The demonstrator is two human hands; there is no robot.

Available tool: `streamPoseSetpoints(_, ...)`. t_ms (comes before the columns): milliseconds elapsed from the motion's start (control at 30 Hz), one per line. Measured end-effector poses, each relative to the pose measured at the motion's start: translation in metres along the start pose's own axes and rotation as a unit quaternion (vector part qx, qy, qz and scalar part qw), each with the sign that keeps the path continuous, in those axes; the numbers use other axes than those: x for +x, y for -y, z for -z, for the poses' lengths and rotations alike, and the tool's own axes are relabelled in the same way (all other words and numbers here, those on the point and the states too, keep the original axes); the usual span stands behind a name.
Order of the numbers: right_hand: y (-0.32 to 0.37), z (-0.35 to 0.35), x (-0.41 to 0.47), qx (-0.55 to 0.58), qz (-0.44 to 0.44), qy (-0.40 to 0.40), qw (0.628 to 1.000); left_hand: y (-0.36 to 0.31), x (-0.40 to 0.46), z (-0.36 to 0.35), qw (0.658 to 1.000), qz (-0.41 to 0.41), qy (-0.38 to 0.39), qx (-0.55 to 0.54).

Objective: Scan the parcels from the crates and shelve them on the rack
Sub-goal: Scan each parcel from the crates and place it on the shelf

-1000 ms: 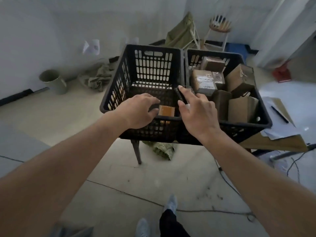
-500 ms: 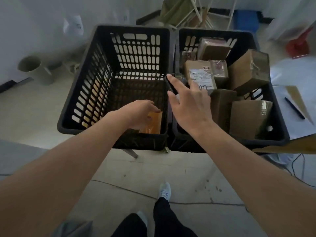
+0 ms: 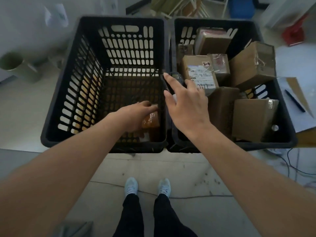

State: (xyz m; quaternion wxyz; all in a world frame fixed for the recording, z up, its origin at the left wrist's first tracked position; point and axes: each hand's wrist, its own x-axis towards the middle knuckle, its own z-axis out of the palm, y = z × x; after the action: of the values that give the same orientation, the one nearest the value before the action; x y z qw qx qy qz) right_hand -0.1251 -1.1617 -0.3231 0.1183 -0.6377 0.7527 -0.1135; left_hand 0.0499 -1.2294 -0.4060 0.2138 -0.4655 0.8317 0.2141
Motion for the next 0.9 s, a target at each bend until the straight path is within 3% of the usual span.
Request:
streamPoseSetpoints(267,0.000,0.004,-0.002,-0.001,-0.020,-0.006,1.000,0.032,0.007,0.002,0.991,0.075,0.011,-0.111)
streamPoseSetpoints(500,0.012,0.007,-0.005,0.014,-0.025,-0.003,1.000,0.057,-0.007,0.037,0.968,0.074,-0.051,-0.234)
streamPoseSetpoints(600,0.016,0.010,-0.003,0.033,-0.026,-0.004,0.999,0.062,-0.016,0.050,0.942,0.080,-0.081,-0.317)
streamPoseSetpoints(767,0.022,0.014,-0.003,0.059,-0.029,0.004,0.998,0.053,-0.033,0.069,0.862,0.110,-0.049,-0.492)
streamPoseSetpoints(900,0.022,0.015,-0.002,0.068,-0.034,0.005,0.997,0.050,-0.039,0.071,0.850,0.129,-0.043,-0.509)
